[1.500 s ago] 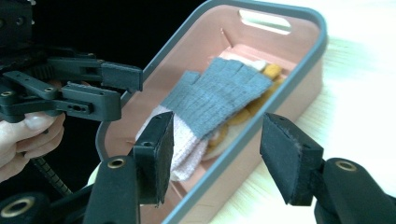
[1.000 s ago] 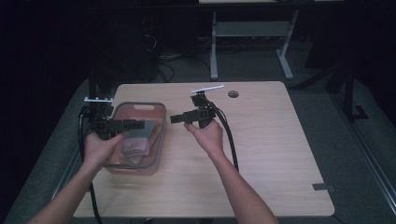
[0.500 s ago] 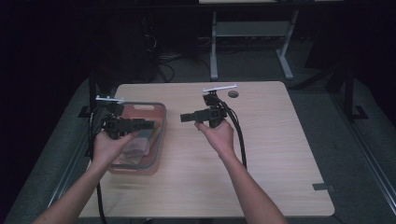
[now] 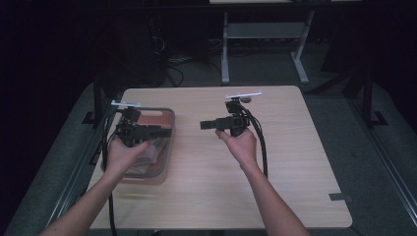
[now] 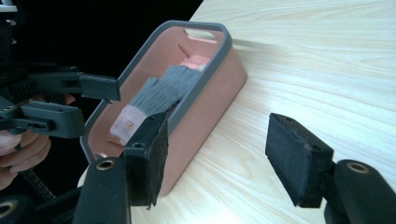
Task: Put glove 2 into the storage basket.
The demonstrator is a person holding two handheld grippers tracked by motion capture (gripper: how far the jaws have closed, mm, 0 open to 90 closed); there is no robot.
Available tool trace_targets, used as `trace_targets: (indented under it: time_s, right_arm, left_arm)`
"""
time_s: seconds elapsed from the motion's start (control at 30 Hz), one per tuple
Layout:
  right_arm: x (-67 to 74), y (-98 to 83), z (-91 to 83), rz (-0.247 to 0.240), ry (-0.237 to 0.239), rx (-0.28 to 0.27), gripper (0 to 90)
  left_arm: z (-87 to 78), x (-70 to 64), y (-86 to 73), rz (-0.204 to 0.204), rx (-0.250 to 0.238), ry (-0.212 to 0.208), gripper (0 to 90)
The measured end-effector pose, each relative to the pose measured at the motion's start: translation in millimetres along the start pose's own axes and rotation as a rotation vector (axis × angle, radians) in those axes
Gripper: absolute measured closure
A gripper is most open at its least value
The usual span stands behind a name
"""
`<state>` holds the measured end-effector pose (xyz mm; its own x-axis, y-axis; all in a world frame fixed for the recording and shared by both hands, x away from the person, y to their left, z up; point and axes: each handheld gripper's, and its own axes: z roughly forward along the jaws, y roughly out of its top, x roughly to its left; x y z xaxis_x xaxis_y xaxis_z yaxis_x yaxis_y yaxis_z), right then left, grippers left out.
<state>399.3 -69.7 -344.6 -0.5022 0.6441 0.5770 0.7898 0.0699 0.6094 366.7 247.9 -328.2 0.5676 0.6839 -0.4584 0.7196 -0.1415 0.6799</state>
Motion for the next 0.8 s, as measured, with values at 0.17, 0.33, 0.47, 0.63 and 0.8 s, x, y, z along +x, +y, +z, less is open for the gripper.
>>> trace_targets:
  time_s: [0.17, 0.33, 0.47, 0.63, 0.8]
  right_arm:
    - [-6.8, -2.2, -8.6, 0.011, -0.010, -0.012, 38.6]
    - [-13.1, -5.2, -18.6, 0.023, -0.026, -0.016, 38.9]
    - [-19.4, -8.5, -27.0, 0.040, -0.030, -0.024, 38.8]
    - [-26.5, -11.6, -38.2, 0.059, -0.032, -0.057, 38.8]
    - [-31.7, -14.1, -46.5, 0.069, -0.048, -0.059, 38.3]
  left_arm:
    - [4.9, -4.5, 1.3, 0.010, 0.004, -0.007, 31.2]
    - [12.1, -11.0, 1.1, 0.016, 0.022, -0.020, 30.0]
    - [18.4, -16.3, 1.4, 0.023, 0.029, -0.033, 29.6]
    - [25.9, -23.1, 2.1, 0.036, 0.033, -0.039, 29.2]
    - [32.4, -28.4, 1.6, 0.043, 0.040, -0.045, 28.3]
